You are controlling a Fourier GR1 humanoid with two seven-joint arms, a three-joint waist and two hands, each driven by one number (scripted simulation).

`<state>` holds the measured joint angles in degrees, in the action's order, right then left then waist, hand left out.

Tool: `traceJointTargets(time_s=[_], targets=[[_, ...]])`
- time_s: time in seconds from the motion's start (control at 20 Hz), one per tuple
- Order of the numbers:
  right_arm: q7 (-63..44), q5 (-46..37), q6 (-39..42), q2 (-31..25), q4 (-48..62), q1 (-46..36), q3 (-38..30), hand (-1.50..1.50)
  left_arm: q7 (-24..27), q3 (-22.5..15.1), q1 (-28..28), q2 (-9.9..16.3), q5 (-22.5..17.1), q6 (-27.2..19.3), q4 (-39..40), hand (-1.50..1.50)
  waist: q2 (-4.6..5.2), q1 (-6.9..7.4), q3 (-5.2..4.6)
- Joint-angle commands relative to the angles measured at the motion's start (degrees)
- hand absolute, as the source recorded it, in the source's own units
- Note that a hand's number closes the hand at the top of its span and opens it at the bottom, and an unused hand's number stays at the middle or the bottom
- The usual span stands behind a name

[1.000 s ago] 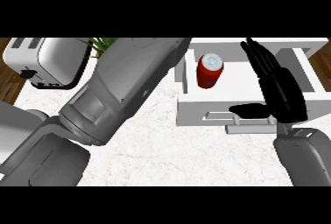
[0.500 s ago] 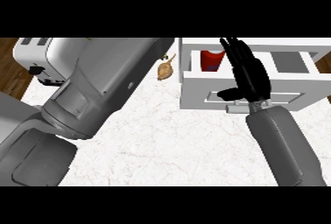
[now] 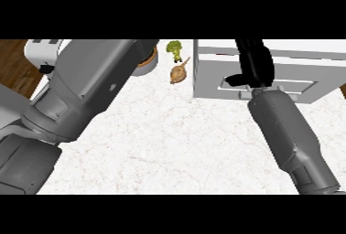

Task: Pick up the can, place it into the drawer and close the drawer

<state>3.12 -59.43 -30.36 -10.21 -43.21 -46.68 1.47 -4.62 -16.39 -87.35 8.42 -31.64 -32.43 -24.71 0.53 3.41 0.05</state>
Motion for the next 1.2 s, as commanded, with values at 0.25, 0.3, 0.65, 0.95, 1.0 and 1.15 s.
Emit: traceJointTargets(time_s=[0.25, 0.3, 0.65, 0.95, 1.0, 1.15], targets=[[0.44, -2.24, -8.0, -0.88, 16.21, -11.59, -4.06, -1.5, -5.79, -2.04, 5.36, 4.39, 1.45, 1.66, -9.18, -1.5, -0.05, 2.42, -0.02], [-2.79, -3.92, -8.66, 1.35, 16.53, -14.87, -3.23, -1.5, -4.73, -1.96, 6.52, 4.51, 1.65, 1.83, -9.44, -1.5, 0.04, 2.0, -0.05], [2.73, -0.93, -7.19, -2.71, 22.41, -20.41, -6.71, -1.5, -5.46, -1.88, 10.14, 7.95, 1.73, 4.22, -14.47, -1.5, 0.88, 3.17, 0.02], [5.45, 3.8, -6.49, -0.43, 22.43, -22.97, -10.64, -1.5, -8.95, -2.97, 12.99, 8.09, 1.88, 2.71, -19.69, -1.5, 0.43, 4.06, 0.1], [7.2, 5.27, -7.24, 1.75, 21.3, -22.61, -11.39, -1.5, -8.35, -1.88, 13.78, 9.61, 1.22, 4.11, -19.89, -1.5, 0.39, 3.08, 0.08], [9.14, 6.44, -5.49, -0.37, 22.14, -24.4, -13.02, -1.5, -7.53, -2.68, 16.3, 8.79, 1.73, 3.04, -22.91, -1.5, 0.49, 3.51, 0.08]])
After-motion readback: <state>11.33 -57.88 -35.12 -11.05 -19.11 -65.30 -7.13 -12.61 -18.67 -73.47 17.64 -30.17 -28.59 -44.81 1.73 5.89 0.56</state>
